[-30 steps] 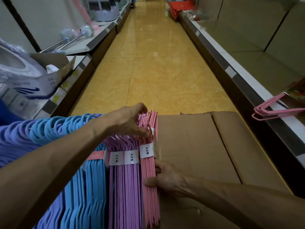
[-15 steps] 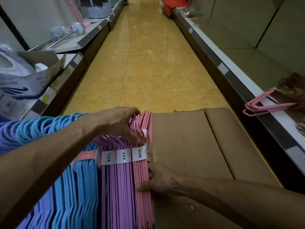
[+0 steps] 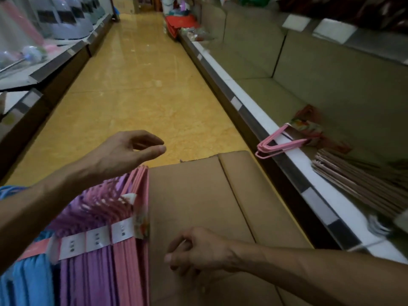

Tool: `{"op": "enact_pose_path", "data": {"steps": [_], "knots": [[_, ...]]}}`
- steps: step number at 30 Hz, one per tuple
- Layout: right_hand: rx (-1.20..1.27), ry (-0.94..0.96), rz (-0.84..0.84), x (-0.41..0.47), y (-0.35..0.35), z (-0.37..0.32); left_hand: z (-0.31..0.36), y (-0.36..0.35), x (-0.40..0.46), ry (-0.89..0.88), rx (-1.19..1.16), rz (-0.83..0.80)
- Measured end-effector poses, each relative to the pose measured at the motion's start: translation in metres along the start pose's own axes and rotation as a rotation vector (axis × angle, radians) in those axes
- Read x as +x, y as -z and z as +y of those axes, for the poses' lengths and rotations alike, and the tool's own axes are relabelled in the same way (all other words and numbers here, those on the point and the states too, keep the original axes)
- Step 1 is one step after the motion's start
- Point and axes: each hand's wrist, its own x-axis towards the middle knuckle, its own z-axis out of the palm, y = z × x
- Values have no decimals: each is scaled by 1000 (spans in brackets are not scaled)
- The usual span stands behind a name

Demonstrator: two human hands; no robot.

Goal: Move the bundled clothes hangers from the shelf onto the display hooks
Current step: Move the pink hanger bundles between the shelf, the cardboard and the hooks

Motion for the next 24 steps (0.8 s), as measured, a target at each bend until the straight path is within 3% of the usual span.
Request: {"op": "enact_pose_path", "data": {"steps": [7,16,24], "knots": [[195,-57,181,-42,67,6,41,-46,33,-3,-208,75],[940,54,623,-49,204,10,92,-97,67,-55,-387,188],[1256,189,680,-24,264,12,109,-126,78,-29,-420,176]]}}
